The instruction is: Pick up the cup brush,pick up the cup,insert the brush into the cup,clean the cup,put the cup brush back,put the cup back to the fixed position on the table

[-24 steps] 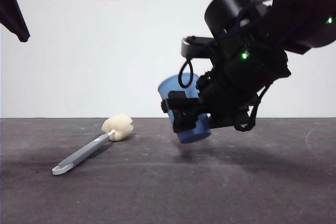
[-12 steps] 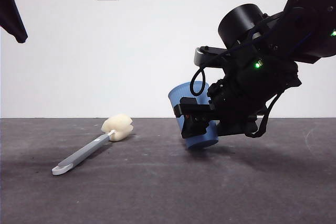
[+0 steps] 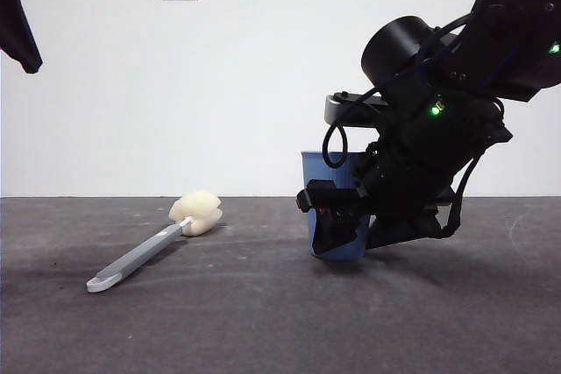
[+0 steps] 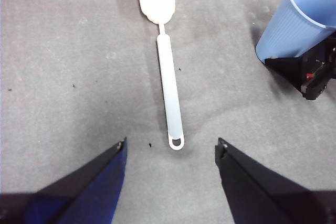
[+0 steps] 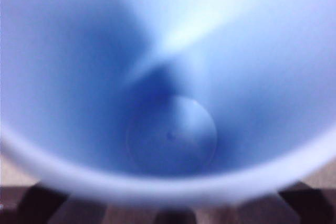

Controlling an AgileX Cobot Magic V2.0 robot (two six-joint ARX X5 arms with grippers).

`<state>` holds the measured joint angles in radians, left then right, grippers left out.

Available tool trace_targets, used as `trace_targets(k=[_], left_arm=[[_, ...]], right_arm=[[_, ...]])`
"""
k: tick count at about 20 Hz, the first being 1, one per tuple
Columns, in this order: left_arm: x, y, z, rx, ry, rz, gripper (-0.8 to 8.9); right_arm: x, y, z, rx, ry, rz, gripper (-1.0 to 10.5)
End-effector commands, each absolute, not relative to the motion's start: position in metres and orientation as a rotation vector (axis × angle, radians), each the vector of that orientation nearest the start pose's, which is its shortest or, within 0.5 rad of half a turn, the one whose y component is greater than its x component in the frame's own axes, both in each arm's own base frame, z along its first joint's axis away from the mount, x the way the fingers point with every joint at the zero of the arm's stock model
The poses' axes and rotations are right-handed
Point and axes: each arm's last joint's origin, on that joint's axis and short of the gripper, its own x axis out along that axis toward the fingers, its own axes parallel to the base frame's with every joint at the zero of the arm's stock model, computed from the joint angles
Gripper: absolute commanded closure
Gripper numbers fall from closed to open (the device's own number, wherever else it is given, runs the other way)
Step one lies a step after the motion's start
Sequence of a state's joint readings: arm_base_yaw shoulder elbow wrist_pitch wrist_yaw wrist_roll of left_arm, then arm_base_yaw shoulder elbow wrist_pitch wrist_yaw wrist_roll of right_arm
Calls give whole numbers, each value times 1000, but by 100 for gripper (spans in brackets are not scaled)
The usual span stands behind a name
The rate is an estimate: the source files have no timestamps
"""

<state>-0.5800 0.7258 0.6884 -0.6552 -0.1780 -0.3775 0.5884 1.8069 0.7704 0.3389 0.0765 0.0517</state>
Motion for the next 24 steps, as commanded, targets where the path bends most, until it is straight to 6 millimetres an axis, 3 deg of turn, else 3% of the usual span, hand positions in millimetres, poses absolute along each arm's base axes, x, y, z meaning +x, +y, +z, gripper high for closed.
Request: trace_targets(k=[1,2,7,12,16,20,24], left_arm=[[123,-75,269,-89,700,-260,530],[123,-75,269,-89,700,-260,530],[123,-75,269,-89,700,-260,530],[122,-74,268,-85,707,-259,530],[121,-74,266,-46,725,-270,530],[120,-75,266,-21,742,-342,531],[118,-79,266,-39,778,-492,532]], right_arm=[[268,181,104,-197,774,491,541],[268,181,106,-196,771,492,497],[263,177,119,-201,788,490,495],[244,168,136,-204,926,488,496],[211,156,184,-173,970,558,501],[165,127,242,-90,925,634,505],[127,99,279,-70,905,665,507]])
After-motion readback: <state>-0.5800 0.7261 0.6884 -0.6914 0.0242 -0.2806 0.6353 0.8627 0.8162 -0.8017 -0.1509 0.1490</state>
